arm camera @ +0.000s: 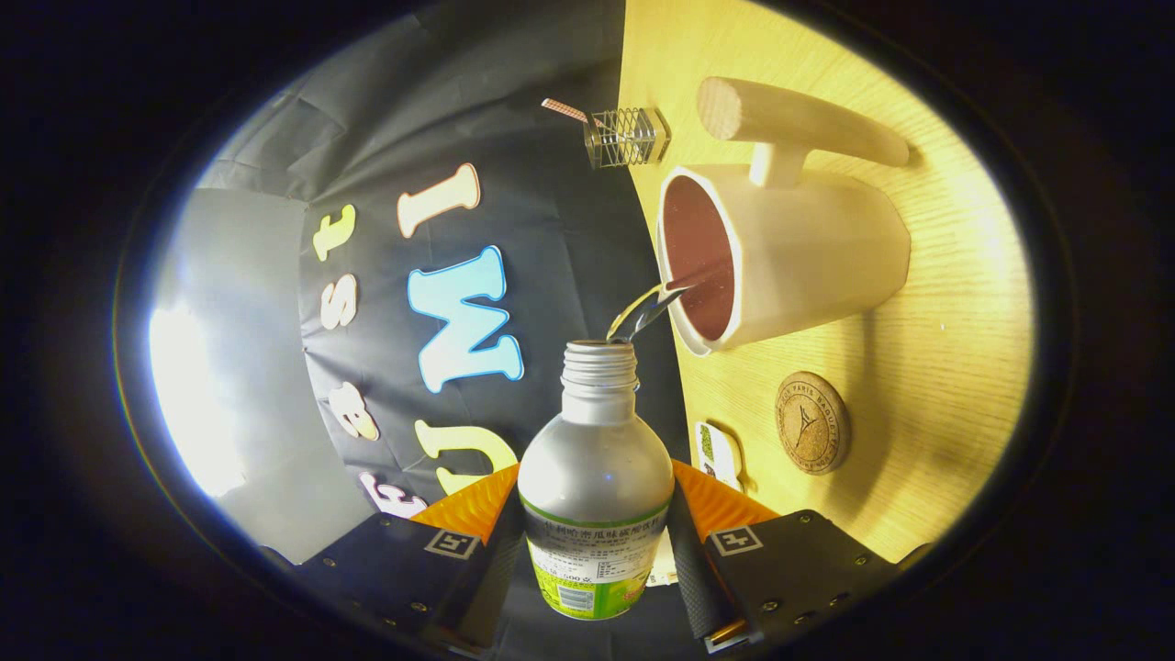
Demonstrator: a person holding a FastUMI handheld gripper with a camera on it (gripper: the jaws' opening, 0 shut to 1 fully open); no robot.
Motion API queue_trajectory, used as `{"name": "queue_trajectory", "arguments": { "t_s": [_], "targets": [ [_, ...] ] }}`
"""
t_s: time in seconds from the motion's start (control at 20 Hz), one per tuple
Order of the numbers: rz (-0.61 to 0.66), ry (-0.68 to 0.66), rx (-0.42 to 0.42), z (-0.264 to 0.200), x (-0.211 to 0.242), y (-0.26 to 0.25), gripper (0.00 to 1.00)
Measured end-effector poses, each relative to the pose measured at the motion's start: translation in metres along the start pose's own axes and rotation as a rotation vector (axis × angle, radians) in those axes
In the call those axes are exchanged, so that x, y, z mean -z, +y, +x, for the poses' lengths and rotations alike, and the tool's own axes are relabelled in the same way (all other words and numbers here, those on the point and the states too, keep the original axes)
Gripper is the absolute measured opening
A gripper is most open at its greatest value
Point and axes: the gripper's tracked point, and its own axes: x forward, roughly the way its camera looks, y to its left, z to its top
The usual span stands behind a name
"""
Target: Take the bottle from table, then pour the juice into the cup, finally place the bottle on the coaster
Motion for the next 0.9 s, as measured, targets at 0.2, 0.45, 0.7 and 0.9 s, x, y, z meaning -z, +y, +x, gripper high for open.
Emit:
{"name": "queue_trajectory", "arguments": {
  "t_s": [0.2, 0.45, 0.7, 0.9],
  "targets": [
    [0.022, -0.004, -0.005, 0.000, 0.000, 0.000, 0.76],
    [0.048, -0.004, -0.016, 0.000, 0.001, 0.003, 0.76],
    [0.078, -0.009, -0.038, -0.001, 0.002, 0.008, 0.76],
    [0.106, -0.012, -0.047, 0.000, 0.004, 0.010, 0.76]
  ]
}}
